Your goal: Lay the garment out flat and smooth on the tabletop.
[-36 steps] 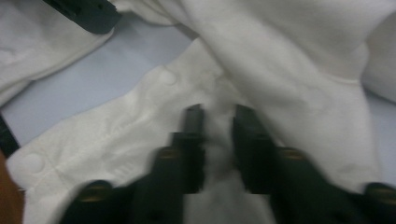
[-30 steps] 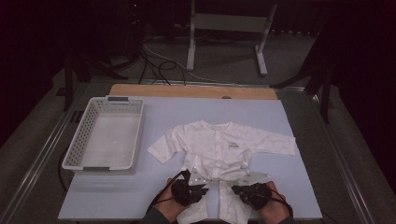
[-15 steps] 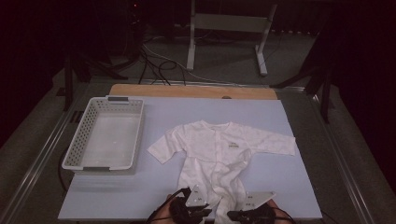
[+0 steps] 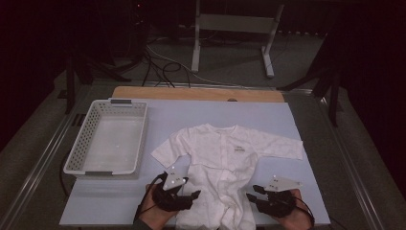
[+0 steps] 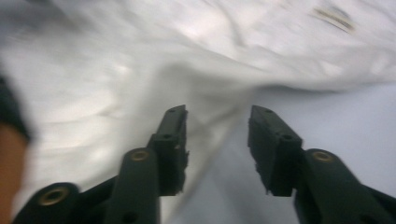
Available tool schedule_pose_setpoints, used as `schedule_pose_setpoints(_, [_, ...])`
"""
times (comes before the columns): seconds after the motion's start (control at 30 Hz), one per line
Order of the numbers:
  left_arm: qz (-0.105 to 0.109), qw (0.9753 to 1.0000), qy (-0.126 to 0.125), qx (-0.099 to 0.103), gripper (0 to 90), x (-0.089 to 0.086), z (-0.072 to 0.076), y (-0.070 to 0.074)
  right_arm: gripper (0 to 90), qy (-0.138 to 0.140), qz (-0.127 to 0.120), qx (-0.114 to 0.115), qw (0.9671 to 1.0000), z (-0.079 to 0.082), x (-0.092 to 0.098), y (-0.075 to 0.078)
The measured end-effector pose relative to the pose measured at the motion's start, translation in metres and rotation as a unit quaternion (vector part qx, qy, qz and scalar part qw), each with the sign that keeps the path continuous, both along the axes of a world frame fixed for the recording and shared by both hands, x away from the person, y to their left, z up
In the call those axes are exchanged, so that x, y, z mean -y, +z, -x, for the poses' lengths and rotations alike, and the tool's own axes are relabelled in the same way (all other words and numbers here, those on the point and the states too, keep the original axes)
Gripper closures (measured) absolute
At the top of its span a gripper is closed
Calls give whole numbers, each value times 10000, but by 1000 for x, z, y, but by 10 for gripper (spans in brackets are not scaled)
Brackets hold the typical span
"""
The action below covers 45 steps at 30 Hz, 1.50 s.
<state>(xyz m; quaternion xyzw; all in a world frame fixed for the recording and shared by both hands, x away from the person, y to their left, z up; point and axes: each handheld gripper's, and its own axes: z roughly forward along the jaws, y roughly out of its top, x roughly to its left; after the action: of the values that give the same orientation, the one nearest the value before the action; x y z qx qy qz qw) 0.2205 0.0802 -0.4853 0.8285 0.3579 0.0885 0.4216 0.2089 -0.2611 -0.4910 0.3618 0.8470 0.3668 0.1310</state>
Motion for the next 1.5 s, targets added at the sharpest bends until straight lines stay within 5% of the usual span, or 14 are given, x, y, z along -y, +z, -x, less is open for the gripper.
schedule_pose_setpoints(0.17, [-15, 9989, 413, -206, 370, -11, -23, -12, 650, -175, 326, -191, 9991, -16, -7, -13])
schedule_pose_setpoints(0.33, [-107, 9985, 382, -390, 372, -6, -33, -22, 651, -150, 311, -155, 9993, -22, -15, -14])
schedule_pose_setpoints(0.4, [-175, 9981, 293, -520, 492, -1, -39, -29, 681, -116, 498, -325, 9982, -28, -26, -20])
schedule_pose_setpoints(0.5, [-238, 9972, 163, -694, 845, 3, -41, -33, 812, -128, 527, -353, 9979, -24, -30, -19])
schedule_pose_setpoints(0.53, [-238, 9972, 163, -694, 882, 3, -41, -33, 812, -128, 527, -353, 9979, -24, -30, -19])
schedule_pose_setpoints(0.6, [-282, 9967, 69, -752, 895, 0, -40, -30, 887, -155, 442, -505, 9976, -23, -26, -18])
schedule_pose_setpoints(0.77, [-336, 9966, 80, -754, 896, -11, -33, -22, 889, -251, 419, -609, 9970, -19, -16, -16])
schedule_pose_setpoints(1.23, [-167, 9956, 67, -921, 890, -29, -15, -15, 889, -763, 316, -553, 9951, 13, 26, -4])
schedule_pose_setpoints(1.5, [-89, 9962, 95, -858, 887, -30, -17, -13, 890, -996, 380, -467, 9932, 11, 42, -3])
